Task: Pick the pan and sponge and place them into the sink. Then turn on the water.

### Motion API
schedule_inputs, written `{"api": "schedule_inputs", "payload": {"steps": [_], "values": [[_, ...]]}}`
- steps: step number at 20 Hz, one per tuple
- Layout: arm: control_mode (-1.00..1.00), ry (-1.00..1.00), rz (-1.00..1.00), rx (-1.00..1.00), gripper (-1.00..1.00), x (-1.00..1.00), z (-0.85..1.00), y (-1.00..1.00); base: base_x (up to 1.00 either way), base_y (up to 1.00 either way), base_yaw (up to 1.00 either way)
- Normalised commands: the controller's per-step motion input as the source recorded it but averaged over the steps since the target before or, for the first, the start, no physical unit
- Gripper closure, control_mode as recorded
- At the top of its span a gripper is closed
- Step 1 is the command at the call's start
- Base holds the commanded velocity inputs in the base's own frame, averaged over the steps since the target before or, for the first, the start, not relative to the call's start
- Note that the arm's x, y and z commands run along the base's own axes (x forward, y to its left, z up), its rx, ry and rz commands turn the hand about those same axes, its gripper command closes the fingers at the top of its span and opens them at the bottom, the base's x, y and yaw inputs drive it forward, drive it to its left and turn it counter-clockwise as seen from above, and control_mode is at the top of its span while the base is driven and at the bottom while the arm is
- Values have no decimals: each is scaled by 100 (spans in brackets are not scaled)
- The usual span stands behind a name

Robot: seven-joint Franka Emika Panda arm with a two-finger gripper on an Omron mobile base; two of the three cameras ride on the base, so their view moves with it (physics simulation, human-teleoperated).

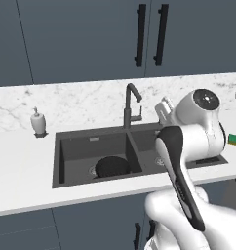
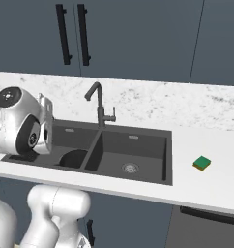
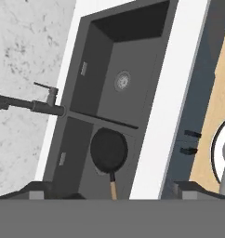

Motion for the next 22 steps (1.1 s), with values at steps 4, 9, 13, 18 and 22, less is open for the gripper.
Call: {"api": "schedule_inputs", "payload": {"steps": [4, 9, 13, 18, 22], "values": [[-100, 0, -2, 0, -100, -46, -15, -100, 0, 0, 0], [-100, 0, 0, 0, -100, -4, -2, -100, 0, 0, 0], [-100, 0, 4, -1, -100, 3, 0, -100, 0, 0, 0], [-100, 4, 15, -10, -100, 23, -2, -81, 0, 0, 0], [-100, 14, 22, -23, -100, 31, -13, -45, 0, 0, 0]]}}
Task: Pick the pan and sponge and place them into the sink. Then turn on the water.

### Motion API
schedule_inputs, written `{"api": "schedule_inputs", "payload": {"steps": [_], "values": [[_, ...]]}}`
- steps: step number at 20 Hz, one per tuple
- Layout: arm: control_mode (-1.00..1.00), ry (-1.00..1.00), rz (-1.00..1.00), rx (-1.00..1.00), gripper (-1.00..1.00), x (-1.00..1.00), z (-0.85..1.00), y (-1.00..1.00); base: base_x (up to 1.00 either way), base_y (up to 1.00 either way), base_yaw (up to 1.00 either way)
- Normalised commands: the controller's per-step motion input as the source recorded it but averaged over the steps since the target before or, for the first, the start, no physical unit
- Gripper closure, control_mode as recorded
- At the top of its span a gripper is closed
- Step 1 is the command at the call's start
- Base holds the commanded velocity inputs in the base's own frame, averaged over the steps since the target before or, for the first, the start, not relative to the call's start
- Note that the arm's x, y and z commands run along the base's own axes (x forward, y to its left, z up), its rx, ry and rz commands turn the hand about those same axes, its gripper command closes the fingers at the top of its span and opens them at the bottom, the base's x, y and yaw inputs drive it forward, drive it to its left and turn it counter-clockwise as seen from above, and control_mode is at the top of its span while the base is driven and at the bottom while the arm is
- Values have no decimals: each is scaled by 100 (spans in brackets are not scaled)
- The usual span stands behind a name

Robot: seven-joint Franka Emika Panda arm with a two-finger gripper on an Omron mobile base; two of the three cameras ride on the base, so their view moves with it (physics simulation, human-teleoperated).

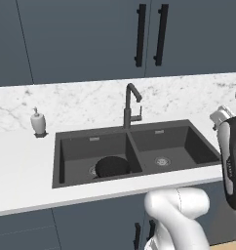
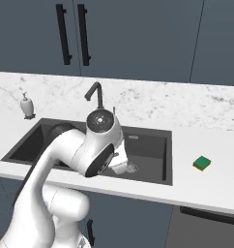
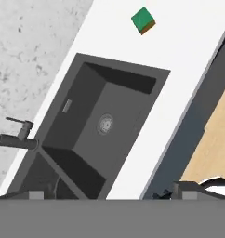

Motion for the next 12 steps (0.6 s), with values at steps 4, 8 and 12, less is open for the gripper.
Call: {"api": "schedule_inputs", "payload": {"steps": [4, 8, 12], "values": [[-100, 19, 17, -26, -100, 34, -20, -25, 0, 0, 0], [-100, 5, 15, -21, -100, 24, -30, -44, 0, 0, 0], [-100, 0, 11, -17, -100, 21, -30, -55, 0, 0, 0]]}}
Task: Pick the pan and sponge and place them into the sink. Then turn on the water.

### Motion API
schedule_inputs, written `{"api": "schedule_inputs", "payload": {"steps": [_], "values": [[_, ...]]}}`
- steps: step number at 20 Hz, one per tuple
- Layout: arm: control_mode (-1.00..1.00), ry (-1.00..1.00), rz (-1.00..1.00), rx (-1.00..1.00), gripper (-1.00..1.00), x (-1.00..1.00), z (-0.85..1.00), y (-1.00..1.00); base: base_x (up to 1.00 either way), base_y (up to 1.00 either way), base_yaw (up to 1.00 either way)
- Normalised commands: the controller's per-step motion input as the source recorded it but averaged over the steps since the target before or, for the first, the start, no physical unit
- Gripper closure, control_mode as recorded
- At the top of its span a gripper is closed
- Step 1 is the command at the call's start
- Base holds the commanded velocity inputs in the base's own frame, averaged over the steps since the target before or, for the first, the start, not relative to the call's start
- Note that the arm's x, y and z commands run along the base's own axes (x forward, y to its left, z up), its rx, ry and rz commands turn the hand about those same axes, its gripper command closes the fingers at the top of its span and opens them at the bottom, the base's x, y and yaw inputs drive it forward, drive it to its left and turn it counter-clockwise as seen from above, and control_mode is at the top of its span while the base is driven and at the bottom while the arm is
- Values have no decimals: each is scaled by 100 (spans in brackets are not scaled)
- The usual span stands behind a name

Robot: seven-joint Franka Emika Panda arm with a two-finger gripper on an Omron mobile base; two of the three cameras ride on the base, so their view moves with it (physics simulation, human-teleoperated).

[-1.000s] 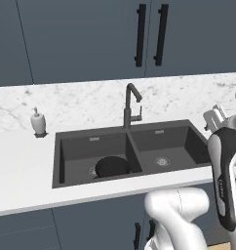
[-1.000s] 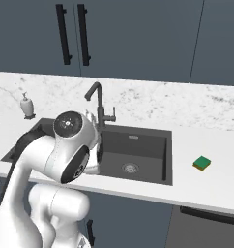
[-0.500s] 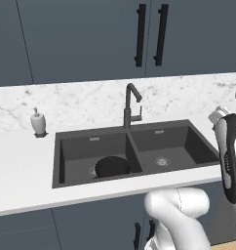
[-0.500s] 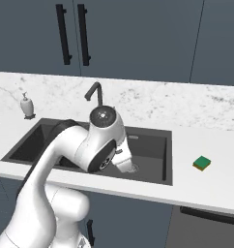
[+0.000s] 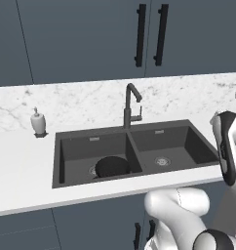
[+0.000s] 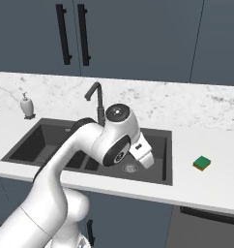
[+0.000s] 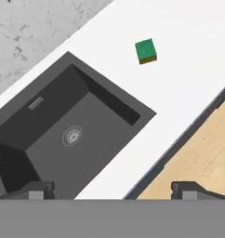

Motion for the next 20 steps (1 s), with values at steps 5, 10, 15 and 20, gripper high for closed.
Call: {"api": "schedule_inputs", "payload": {"steps": [5, 10, 15, 20], "values": [[-100, 0, 4, -10, -100, 30, -27, -43, 0, 0, 0], [-100, 0, 4, -7, -100, 33, -25, -42, 0, 0, 0], [-100, 9, 4, -2, -100, 28, -22, -57, 0, 0, 0], [-100, 9, 4, 0, -100, 24, -17, -62, 0, 0, 0]]}}
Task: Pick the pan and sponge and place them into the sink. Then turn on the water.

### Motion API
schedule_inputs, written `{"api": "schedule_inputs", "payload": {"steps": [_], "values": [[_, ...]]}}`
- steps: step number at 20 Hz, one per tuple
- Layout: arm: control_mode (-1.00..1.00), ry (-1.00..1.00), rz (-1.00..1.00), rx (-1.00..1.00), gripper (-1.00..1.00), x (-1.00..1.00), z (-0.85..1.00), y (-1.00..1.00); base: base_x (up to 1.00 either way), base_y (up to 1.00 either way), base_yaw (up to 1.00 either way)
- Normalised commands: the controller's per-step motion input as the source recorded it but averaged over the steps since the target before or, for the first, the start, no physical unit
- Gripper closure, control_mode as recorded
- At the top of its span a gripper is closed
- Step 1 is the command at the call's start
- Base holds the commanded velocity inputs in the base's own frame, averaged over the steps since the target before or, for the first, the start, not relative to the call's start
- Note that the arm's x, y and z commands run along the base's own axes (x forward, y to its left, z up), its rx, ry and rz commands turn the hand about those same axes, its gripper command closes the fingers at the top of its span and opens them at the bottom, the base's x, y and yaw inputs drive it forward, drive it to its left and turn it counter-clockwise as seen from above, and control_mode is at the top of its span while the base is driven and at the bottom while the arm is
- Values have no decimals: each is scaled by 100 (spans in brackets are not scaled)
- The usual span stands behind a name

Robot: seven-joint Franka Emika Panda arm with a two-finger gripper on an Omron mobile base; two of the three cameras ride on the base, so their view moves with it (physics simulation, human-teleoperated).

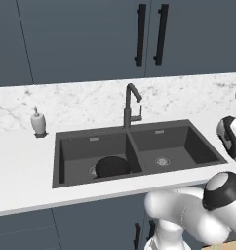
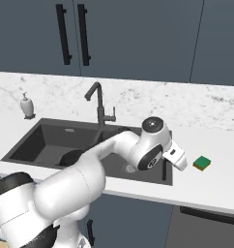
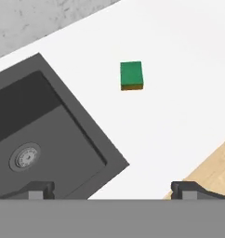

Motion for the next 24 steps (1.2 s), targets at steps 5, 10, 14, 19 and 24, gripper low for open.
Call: {"api": "schedule_inputs", "payload": {"steps": [5, 10, 14, 19, 24], "values": [[-100, 10, 3, 0, -100, 26, -12, -53, 0, 0, 0], [-100, 10, 0, 0, -100, 35, -24, -32, 0, 0, 0], [-100, 7, 0, -2, -100, 35, -39, -23, 0, 0, 0], [-100, 4, 0, 0, -100, 27, -32, -36, 0, 0, 0], [-100, 2, 0, 0, -100, 27, -17, -37, 0, 0, 0]]}}
